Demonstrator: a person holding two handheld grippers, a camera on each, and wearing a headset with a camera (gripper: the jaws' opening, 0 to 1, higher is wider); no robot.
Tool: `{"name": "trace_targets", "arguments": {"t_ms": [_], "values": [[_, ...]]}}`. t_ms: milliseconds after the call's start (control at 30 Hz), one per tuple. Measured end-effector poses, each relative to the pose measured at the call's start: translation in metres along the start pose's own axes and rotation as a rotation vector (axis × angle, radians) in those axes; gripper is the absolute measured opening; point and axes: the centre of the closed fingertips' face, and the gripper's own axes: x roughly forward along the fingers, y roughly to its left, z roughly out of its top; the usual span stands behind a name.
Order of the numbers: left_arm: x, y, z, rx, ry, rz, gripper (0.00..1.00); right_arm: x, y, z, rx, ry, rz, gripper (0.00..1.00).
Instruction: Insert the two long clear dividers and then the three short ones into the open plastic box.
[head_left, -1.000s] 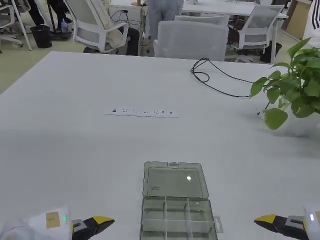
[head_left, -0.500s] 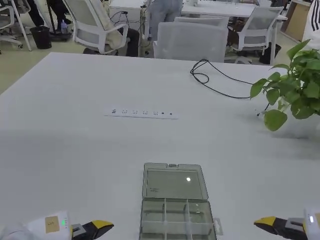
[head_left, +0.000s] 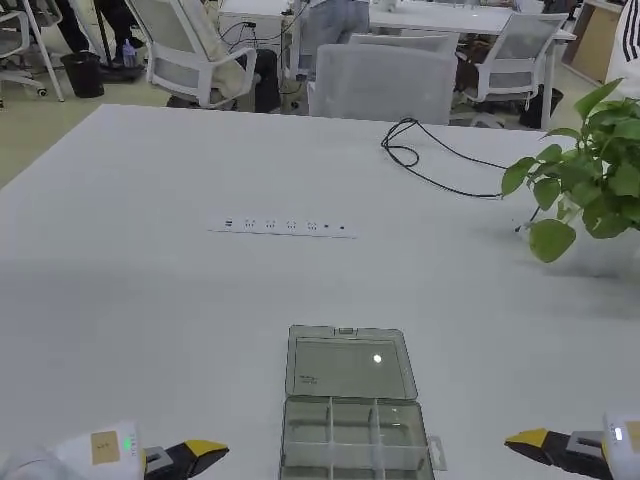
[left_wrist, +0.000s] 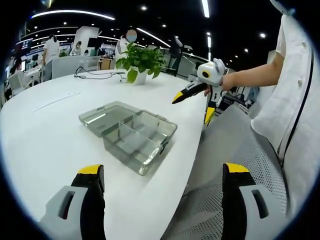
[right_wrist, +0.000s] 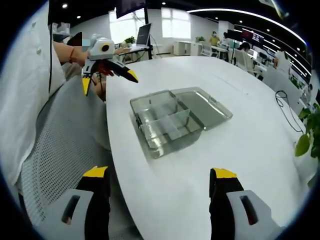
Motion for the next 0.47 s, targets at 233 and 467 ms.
{"name": "trace_targets", "arguments": {"t_ms": [233,467], "values": [[0.0004,-0.0009,-0.0001,0.002,0.001,-0.001,1.0,0.0001,0.0002,0.0003,-0.006,0.003,0.002,0.82],[0.0,-0.0007,-0.0002,0.001,0.0,0.0,1.0,0.0005,0.0011,0.001,-0.008,0.004,0.003,0.82]]}}
